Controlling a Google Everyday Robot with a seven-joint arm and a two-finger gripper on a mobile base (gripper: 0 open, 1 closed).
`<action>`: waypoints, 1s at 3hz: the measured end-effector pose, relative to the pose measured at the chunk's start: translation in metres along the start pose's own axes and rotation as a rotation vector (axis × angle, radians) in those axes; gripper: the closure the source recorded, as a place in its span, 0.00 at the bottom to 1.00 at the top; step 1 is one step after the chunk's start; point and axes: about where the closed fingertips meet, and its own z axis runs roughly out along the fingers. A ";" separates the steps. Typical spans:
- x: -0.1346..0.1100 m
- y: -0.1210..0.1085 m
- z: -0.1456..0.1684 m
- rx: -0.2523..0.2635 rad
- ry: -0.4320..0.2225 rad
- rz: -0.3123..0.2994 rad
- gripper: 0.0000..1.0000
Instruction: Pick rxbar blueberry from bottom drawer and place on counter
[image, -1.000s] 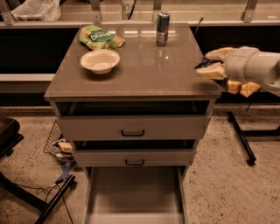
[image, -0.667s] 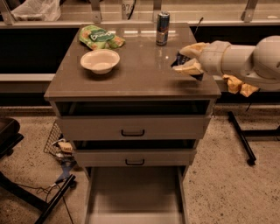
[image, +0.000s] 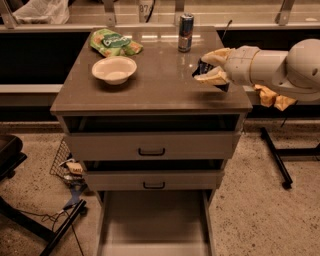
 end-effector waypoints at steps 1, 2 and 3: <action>-0.001 0.001 0.002 -0.003 -0.003 0.000 0.38; -0.003 0.002 0.005 -0.007 -0.006 0.000 0.15; -0.004 0.004 0.007 -0.010 -0.009 0.000 0.00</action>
Offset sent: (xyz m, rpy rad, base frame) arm 0.0004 0.0032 -0.0005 0.0008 0.0008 0.0047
